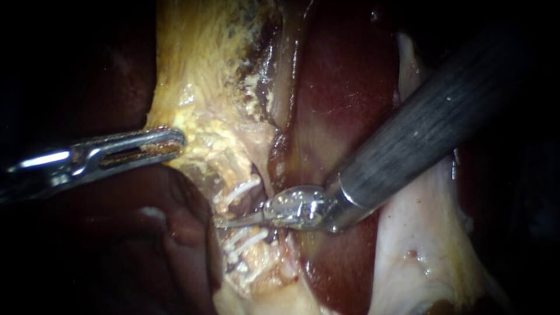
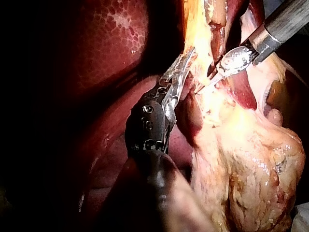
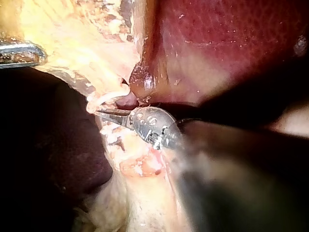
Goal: Go back from the cut left tube
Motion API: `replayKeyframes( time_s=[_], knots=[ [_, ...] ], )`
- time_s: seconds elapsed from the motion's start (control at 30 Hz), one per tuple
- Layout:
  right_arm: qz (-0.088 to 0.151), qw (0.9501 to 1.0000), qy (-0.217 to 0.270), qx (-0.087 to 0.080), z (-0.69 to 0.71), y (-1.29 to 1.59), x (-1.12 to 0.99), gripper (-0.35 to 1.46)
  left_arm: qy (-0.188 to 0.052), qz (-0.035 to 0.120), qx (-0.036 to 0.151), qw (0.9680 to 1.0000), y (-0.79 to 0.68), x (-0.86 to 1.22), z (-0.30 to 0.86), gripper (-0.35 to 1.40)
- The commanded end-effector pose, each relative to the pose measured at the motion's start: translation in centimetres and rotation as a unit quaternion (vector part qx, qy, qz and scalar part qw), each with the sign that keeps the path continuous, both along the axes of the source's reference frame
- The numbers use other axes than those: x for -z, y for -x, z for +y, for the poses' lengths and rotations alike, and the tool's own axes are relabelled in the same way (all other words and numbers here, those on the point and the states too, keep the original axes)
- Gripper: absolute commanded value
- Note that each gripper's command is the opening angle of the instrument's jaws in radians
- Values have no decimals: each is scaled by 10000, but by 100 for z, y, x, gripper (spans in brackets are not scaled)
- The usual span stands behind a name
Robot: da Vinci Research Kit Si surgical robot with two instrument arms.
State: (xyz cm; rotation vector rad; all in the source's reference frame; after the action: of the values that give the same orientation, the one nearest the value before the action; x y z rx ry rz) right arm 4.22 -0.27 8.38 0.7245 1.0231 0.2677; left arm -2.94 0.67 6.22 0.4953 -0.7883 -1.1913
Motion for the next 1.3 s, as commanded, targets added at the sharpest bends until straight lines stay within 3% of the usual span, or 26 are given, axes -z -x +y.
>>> replayKeyframes(
  time_s=[0.03, 0.2, 0.23, 0.33, 0.43, 0.9, 1.13, 1.3],
  knots=[
    [2, 10000, 4, -1, 1, 0, 0, -35, -2, -2, -3, 10000, 0, 0, 0, -35],
    [3, 10000, 15, -32, 1, 1, -1, -35, -2, -2, -3, 10000, 0, 0, 0, -35],
    [3, 10000, 15, -31, 1, 1, -1, -8, -2, -2, -3, 10000, 0, 0, 0, -35],
    [-8, 10000, 29, -53, 1, 1, -1, 47, -2, -2, -3, 10000, 0, 0, 0, -35],
    [-31, 9999, 58, -100, 1, 1, 0, 73, -2, -2, -3, 10000, 0, 0, 0, -35],
    [-15, 9999, 65, -77, -7, 7, 10, 96, -2, -6, -9, 10000, -1, -1, 1, -35],
    [400, 9978, 508, 176, -10, 41, 38, 131, -3, -12, -19, 10000, -3, -4, 3, -35],
    [617, 9930, 995, 166, 6, 80, 60, 143, -1, -17, -27, 10000, -6, -7, 4, -35]
  ],
)
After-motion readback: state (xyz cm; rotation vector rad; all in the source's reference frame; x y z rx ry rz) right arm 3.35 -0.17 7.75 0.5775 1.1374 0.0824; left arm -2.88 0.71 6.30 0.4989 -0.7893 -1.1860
